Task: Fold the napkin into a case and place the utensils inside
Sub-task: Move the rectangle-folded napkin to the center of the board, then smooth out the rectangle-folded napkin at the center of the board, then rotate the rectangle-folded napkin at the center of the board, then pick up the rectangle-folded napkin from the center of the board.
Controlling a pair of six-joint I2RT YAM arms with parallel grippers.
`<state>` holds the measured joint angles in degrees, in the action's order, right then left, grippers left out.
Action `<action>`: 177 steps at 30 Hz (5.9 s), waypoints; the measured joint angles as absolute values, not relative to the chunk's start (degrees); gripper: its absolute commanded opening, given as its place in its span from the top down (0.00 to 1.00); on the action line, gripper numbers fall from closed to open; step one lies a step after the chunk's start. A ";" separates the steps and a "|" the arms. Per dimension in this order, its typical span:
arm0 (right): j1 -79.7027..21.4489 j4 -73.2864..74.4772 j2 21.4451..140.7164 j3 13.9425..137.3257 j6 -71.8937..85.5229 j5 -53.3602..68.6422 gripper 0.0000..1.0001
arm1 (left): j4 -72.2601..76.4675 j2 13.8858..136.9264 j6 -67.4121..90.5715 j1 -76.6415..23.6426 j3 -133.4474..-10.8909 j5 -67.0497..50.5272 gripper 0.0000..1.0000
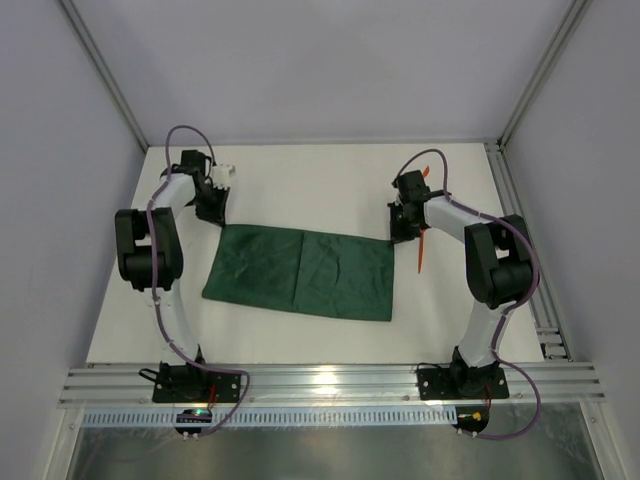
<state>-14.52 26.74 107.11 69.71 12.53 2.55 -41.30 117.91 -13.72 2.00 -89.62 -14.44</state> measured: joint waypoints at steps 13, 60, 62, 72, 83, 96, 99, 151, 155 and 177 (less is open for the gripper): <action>-14.66 30.30 103.53 71.33 12.29 1.32 0.50 | -42.39 113.60 -12.86 1.78 -89.32 -10.63 0.62; -47.57 16.78 88.18 51.88 36.01 4.16 0.96 | -52.29 91.53 -22.81 -7.16 -55.40 -10.76 0.81; -47.55 15.18 90.63 49.69 36.95 4.64 0.96 | -51.72 93.65 -22.76 -7.11 -53.58 -8.67 0.81; -47.24 7.53 86.50 38.02 44.31 5.69 0.96 | -49.45 90.98 -23.03 -7.07 -49.28 0.40 0.80; -46.76 23.86 84.31 49.15 35.16 5.56 0.87 | -49.58 88.58 -24.69 -3.25 -51.05 -1.21 0.60; -35.48 30.28 118.52 106.00 9.26 13.56 0.52 | -52.34 85.80 -25.76 6.98 -53.41 -2.61 0.57; -33.98 32.99 128.11 112.99 6.50 17.02 0.44 | -51.29 88.55 -25.74 7.20 -51.88 -1.78 0.57; -29.39 23.88 126.43 94.67 17.76 20.58 0.49 | -52.64 100.47 -13.21 -3.25 -73.52 -14.57 0.47; -29.26 22.96 127.98 96.03 18.28 21.82 0.57 | -52.95 100.53 -12.27 -4.56 -69.23 -16.80 0.46; -28.99 20.53 127.98 93.91 18.20 25.50 0.69 | -49.43 105.08 -7.53 -8.34 -66.43 -21.67 0.55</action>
<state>-28.99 20.53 127.98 93.91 18.20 25.50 -49.43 105.08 -7.53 -8.34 -66.43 -21.67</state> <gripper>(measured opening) 0.327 0.474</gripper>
